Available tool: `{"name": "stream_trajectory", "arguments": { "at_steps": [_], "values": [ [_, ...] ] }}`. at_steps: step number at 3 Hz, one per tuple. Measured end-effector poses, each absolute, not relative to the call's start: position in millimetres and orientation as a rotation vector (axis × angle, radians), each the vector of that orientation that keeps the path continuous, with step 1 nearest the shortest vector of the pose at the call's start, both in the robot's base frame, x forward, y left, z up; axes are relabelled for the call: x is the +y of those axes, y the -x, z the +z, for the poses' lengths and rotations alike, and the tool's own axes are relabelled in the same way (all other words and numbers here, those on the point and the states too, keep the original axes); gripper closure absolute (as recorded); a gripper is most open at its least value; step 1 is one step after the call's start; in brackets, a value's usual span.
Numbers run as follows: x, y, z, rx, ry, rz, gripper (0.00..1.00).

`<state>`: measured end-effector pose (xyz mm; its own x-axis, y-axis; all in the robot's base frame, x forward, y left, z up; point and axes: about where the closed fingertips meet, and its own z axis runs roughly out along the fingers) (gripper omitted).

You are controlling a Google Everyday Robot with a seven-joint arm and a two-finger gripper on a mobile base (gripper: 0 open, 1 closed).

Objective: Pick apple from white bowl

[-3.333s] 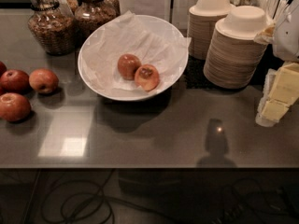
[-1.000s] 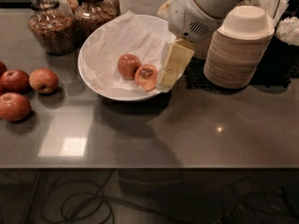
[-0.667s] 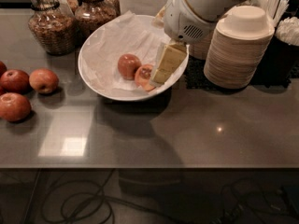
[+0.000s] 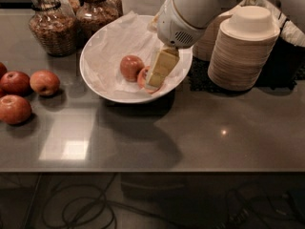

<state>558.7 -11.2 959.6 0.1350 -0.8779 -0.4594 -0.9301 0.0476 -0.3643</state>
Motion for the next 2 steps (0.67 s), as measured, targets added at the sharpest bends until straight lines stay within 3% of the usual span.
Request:
{"name": "stream_trajectory", "arguments": {
  "at_steps": [2],
  "values": [
    [-11,-594,927,1.787,1.826,0.097,0.2]
  ]
}}
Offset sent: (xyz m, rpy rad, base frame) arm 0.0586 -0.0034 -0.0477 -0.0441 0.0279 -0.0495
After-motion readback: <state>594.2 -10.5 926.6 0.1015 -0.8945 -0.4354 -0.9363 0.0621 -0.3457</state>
